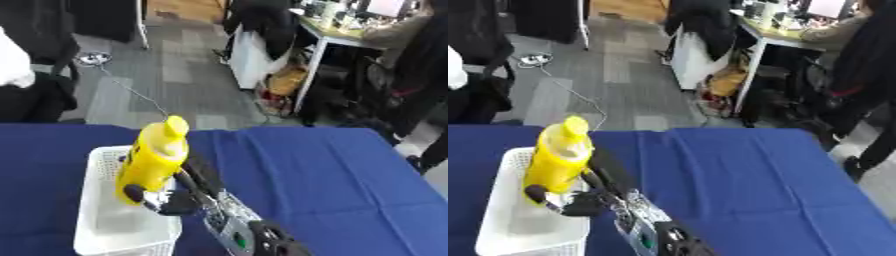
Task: Pick up objects on the table and place them in the box.
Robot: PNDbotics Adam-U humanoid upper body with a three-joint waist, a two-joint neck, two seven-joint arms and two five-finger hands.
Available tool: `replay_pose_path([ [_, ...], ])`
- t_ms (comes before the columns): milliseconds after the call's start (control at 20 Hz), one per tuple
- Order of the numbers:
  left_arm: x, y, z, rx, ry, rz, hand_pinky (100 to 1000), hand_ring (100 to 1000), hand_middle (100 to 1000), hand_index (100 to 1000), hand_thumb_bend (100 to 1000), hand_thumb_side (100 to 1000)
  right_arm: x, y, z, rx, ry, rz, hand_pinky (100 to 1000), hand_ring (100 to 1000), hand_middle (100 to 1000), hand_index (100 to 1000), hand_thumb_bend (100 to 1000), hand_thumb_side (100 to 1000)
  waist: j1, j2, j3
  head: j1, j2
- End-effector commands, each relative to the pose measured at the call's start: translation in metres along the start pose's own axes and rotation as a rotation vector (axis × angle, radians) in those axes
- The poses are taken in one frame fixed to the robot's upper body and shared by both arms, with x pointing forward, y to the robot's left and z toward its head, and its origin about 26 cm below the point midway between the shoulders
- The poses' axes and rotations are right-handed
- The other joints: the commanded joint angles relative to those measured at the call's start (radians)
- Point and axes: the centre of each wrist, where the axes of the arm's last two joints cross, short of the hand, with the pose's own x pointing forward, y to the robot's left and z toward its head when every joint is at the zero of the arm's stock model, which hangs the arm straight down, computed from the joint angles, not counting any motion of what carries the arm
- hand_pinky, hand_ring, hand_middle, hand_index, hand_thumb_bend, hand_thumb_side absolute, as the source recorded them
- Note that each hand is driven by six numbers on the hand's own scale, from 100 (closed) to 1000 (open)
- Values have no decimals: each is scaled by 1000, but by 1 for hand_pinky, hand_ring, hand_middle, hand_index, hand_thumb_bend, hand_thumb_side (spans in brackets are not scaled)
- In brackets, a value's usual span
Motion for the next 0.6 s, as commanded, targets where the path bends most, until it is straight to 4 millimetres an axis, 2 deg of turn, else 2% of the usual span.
replay_pose_path([
  [50, 4, 2, -6, -3, -29, -8, 717, 631, 874, 880, 252, 908, -3, -18, -6, -10, -27, 36, 1000, 997, 1000, 1000, 479, 1000, 5, -15, 1, 7, -9],
  [600, 5, 2, -6, -7, -30, -7, 717, 631, 873, 880, 252, 908, -5, -20, -5, -7, -1, 50, 1000, 1000, 1000, 1000, 541, 1000, 3, -15, 1, 14, -11],
])
